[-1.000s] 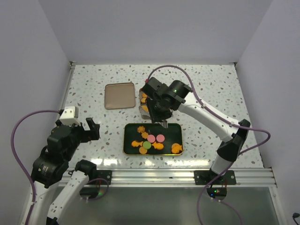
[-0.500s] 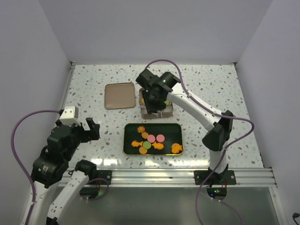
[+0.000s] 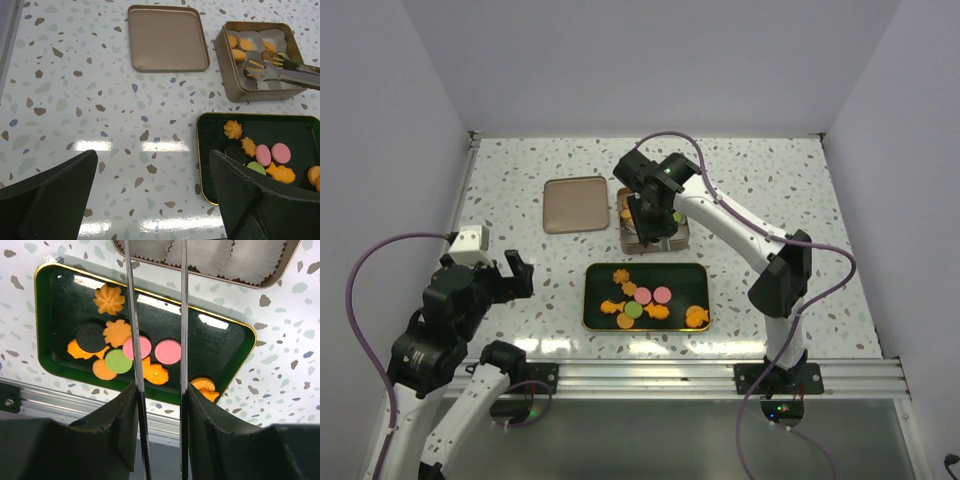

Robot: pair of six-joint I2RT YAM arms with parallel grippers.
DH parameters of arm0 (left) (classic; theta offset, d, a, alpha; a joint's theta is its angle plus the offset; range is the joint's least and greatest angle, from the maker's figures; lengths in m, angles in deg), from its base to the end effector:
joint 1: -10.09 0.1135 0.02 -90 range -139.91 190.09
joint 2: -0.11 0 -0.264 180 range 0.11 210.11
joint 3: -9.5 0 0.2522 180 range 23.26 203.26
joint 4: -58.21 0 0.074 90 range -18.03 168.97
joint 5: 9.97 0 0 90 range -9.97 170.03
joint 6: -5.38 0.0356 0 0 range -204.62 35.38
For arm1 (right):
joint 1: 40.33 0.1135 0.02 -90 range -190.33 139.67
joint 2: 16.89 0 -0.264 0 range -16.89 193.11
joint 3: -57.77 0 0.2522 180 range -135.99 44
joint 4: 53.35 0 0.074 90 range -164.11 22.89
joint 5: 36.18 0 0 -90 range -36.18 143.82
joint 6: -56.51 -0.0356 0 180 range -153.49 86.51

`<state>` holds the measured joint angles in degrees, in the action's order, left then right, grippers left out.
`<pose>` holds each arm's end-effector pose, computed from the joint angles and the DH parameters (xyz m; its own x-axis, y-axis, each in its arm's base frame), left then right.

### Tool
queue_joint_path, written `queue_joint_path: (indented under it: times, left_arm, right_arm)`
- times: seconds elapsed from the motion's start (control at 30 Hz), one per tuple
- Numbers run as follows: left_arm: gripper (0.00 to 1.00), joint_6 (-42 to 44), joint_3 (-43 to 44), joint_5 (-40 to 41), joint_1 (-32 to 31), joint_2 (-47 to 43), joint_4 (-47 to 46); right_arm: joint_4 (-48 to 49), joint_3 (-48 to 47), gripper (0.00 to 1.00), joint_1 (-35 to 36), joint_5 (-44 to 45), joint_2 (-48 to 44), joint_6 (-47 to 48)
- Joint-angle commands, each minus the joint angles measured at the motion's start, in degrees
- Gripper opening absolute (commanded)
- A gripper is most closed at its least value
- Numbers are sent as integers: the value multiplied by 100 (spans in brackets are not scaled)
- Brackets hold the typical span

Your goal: Pack the cookies

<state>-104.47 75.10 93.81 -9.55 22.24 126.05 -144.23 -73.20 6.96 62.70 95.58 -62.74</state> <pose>0.0569 -0.0113 0.3417 -0.4070 -0.2049 -0.8902 -0.0171 0.9761 -0.2169 0.2707 0.2851 0.3334 -0.9033 -0.2668 -0.3360 -0.2899 0.9569 0.0195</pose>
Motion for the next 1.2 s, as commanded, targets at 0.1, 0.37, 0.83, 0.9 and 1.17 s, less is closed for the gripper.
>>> queue_joint_path:
  times: [0.1,0.37,0.83,0.9,1.17]
  left_arm:
    - [100,87,11,90,-31,107,-232]
    - [100,78,11,90,-31,46,-232]
    - [100,78,11,107,-31,-51,-232]
    - [100,78,20,90,-31,-33,-223]
    - [100,105,11,37,-31,2,-232]
  right_arm:
    - [-259,128,44,9,-80,21,113]
    - [-198,181,49,17,-98,-23,87]
    - [-435,-162,49,26,-53,-417,17]
    - [-427,-101,49,52,-123,-532,-27]
    - [-374,452,49,587,-326,-1059,-343]
